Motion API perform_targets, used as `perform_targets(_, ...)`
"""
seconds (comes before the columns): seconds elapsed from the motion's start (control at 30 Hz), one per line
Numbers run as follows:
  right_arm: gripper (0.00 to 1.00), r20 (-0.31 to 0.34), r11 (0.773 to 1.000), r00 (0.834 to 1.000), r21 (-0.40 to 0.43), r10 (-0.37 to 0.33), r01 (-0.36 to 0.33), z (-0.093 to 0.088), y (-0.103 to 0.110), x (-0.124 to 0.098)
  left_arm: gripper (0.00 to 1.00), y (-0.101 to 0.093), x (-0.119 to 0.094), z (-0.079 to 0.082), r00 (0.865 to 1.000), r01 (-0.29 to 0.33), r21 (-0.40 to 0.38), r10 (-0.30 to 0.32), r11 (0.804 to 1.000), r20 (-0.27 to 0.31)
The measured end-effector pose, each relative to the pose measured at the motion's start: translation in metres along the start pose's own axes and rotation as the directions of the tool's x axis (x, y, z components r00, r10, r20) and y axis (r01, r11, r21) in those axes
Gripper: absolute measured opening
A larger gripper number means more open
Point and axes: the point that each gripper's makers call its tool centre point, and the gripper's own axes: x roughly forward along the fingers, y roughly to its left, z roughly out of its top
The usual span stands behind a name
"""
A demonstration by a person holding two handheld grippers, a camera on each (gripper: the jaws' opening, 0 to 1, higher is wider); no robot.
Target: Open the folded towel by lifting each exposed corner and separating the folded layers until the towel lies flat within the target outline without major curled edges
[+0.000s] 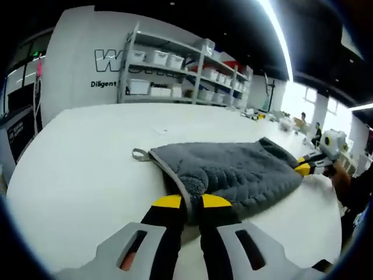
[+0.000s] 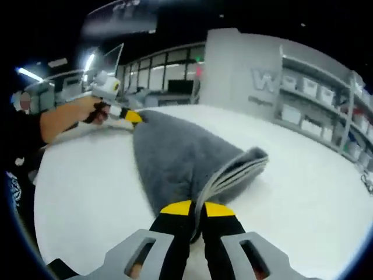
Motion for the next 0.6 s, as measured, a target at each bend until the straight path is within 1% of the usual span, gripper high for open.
perform_targets(0.03, 0.01, -0.001, 1.000, 1.000, -0.018, -0.003, 0.003, 0.000, 0.001, 0.000, 0.09, 0.001, 0.002, 0.001, 1.000, 0.002, 0.009, -0.002, 1.000, -0.008)
perform_targets(0.17, 0.01, 0.001, 0.999, 1.000, -0.033, 0.008, -0.008, 0.000, 0.004, -0.001, 0.08, 0.004, 0.011, 0.006, 0.999, 0.017, 0.046, -0.015, 0.999, -0.046)
perform_targets(0.2, 0.01, 0.005, 0.999, 1.000, -0.042, 0.015, -0.014, 0.000, 0.005, -0.002, 0.08, 0.005, 0.014, 0.007, 0.998, 0.022, 0.080, -0.016, 0.997, -0.067)
perform_targets(0.23, 0.01, 0.013, 0.999, 1.000, -0.034, 0.022, -0.022, 0.001, 0.006, -0.002, 0.08, 0.006, 0.016, 0.009, 0.997, 0.022, 0.097, -0.015, 0.995, -0.077)
perform_targets(0.27, 0.01, 0.024, 0.999, 0.999, -0.009, 0.038, -0.038, 0.002, 0.008, -0.003, 0.08, 0.007, 0.019, 0.011, 0.996, 0.024, 0.107, -0.015, 0.994, -0.084)
perform_targets(0.3, 0.01, 0.040, 0.998, 0.997, 0.001, 0.060, -0.060, 0.003, 0.012, -0.003, 0.08, 0.007, 0.022, 0.014, 0.996, 0.025, 0.113, -0.015, 0.993, -0.087)
perform_targets(0.33, 0.01, 0.055, 0.998, 0.996, -0.001, 0.067, -0.067, 0.004, 0.013, -0.004, 0.08, 0.008, 0.023, 0.015, 0.996, 0.026, 0.117, -0.016, 0.993, -0.091)
perform_targets(0.47, 0.01, 0.071, 0.998, 0.996, -0.024, 0.054, -0.052, 0.002, 0.015, -0.004, 0.08, 0.010, 0.036, 0.019, 0.992, 0.049, 0.147, -0.032, 0.988, -0.119)
perform_targets(0.53, 0.01, 0.068, 0.998, 0.996, -0.037, 0.049, -0.047, 0.002, 0.017, -0.003, 0.08, 0.005, 0.044, 0.020, 0.991, 0.054, 0.173, -0.031, 0.983, -0.133)
perform_targets(0.6, 0.01, 0.067, 0.998, 0.997, -0.041, 0.049, -0.046, 0.003, 0.019, -0.004, 0.08, 0.004, 0.051, 0.021, 0.989, 0.054, 0.191, -0.027, 0.980, -0.143)
